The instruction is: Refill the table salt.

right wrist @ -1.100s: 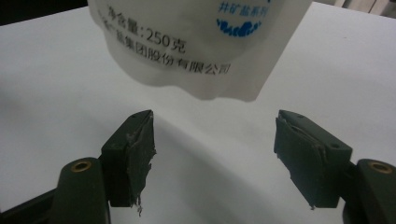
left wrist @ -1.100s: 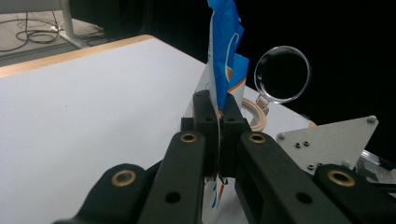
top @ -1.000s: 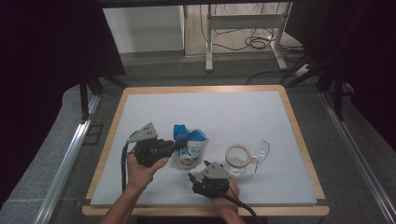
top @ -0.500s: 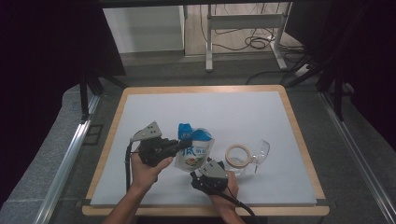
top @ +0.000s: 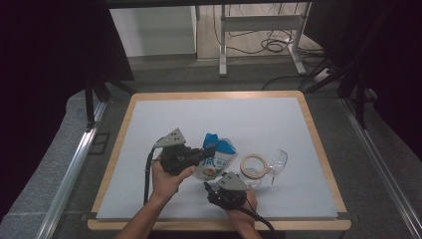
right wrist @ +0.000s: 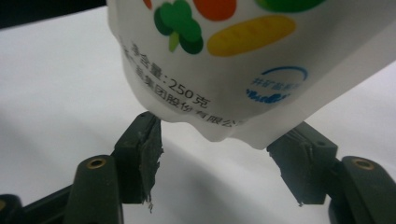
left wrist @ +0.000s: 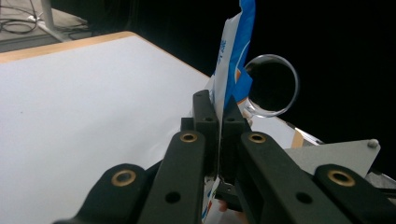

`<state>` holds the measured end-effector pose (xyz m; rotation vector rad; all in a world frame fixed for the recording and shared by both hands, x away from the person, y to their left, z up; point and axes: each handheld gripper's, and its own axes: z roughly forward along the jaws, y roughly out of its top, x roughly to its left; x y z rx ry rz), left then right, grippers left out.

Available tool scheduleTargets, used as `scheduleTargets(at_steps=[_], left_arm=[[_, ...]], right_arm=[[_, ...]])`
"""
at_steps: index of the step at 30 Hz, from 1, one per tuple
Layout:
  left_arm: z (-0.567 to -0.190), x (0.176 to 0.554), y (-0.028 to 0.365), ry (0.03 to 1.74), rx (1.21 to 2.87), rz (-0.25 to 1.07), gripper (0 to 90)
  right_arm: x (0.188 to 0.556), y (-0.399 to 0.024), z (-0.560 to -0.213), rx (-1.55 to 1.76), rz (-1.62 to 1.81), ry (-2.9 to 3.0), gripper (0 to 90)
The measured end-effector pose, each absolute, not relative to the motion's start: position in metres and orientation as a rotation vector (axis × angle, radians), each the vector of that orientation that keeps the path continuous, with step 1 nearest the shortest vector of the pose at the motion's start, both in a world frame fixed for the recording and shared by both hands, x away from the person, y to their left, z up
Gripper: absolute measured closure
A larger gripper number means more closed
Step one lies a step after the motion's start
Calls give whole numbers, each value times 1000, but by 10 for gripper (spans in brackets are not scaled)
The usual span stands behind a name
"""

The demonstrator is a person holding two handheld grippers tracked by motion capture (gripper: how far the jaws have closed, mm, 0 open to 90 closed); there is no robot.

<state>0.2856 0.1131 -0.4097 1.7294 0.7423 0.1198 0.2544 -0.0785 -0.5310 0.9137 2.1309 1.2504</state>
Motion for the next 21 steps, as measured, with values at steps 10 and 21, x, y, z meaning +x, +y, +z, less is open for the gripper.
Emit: scheduleTargets(at_steps=[10, 21], left_arm=[[-403, 278, 114, 716, 1712, 107, 900], [-408, 288, 117, 769, 1739, 188, 900]], right_arm=[[248, -75, -529, 860, 1225, 2031, 374], [245, -82, -529, 887, 1318, 2106, 451]])
